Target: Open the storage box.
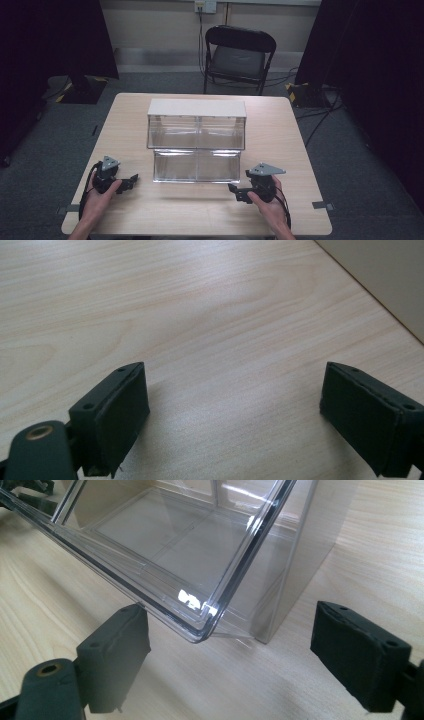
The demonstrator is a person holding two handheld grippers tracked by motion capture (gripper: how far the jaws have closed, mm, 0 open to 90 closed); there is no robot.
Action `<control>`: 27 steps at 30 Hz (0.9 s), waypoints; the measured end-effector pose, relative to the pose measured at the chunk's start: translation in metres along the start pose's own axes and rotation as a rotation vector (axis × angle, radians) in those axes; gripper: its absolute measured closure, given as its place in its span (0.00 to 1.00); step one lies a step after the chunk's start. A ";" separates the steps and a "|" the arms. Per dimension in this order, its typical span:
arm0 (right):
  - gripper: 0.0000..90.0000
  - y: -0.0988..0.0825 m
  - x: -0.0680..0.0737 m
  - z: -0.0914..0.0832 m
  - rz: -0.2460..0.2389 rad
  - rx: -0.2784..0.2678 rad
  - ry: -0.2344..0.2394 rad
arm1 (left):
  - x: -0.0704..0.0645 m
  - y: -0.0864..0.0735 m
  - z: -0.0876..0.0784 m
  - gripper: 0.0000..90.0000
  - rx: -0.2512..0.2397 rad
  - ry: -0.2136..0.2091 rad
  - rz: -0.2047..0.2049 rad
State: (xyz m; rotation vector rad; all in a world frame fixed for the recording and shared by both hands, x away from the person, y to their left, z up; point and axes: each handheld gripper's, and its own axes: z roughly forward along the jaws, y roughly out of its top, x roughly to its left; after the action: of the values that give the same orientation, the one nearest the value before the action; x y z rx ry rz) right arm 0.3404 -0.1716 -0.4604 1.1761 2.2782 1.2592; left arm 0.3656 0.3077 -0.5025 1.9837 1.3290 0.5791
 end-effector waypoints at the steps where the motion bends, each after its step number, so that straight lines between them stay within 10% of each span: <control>1: 0.17 0.000 0.000 0.000 -0.001 0.002 0.000 | 0.000 0.000 0.000 0.13 0.000 0.000 -0.001; 27: 0.16 0.002 0.003 -0.009 -0.009 -0.042 0.032 | 0.000 0.000 0.000 0.13 0.000 0.000 0.000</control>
State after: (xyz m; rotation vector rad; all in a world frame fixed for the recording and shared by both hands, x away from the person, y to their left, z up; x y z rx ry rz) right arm 0.3347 -0.1737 -0.4532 1.1387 2.2651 1.3253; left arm 0.3656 0.3078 -0.5025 1.9836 1.3291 0.5792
